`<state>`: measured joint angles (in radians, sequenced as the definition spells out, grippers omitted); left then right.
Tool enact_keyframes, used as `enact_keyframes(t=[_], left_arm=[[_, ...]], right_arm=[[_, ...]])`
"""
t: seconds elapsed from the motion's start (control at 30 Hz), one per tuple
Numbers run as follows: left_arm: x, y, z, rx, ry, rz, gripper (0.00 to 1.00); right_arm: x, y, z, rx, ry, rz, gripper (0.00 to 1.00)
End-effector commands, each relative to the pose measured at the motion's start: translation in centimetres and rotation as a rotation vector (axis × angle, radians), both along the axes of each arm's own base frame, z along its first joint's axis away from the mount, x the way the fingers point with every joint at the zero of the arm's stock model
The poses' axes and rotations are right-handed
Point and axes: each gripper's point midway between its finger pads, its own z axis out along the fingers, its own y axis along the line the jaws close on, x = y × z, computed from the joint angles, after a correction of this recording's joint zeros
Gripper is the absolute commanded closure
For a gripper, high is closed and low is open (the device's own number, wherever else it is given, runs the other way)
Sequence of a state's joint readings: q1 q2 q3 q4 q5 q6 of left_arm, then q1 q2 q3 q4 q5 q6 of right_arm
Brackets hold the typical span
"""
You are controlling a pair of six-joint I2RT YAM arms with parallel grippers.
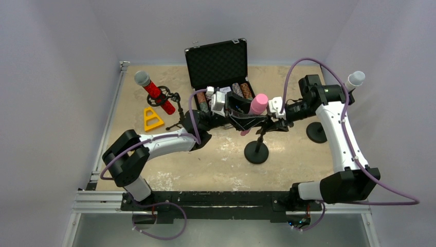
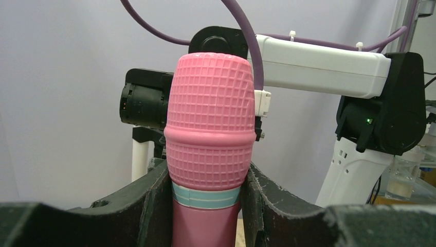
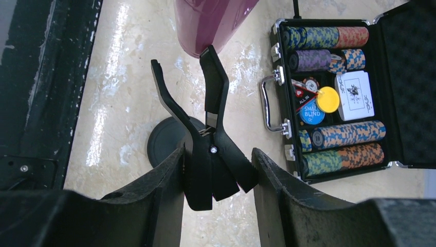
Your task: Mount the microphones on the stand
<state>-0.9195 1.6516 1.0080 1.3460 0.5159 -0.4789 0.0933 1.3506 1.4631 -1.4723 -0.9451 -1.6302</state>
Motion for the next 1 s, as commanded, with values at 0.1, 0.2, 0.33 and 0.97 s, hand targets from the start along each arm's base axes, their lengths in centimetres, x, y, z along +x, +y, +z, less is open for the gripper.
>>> enact_keyframes(t=[0.1, 0.2, 0.33, 0.97], left_arm=[[-1.1, -0.6, 2.8, -0.1, -0.037, -0.014, 1.0], [-1.3, -0.2, 2.3, -0.093, -0.022, -0.006, 1.0], [-1.5, 0.6, 2.3, -0.104, 0.007, 0.013, 1.0], [0.2, -0.5, -0.1, -0.077, 0.055, 0.08, 1.0]], right_arm=[[-1.2, 1.1, 1.5, 0.089, 0.079, -0.039, 0.9], [-0.3, 0.7, 1.6, 0.101, 0.064, -0.086, 0.9], [-0.2, 0.5, 1.4, 0.127, 0.085, -0.117, 0.91], [-3.1, 2.0, 1.8, 0.26, 0.182, -0.09, 0.9]])
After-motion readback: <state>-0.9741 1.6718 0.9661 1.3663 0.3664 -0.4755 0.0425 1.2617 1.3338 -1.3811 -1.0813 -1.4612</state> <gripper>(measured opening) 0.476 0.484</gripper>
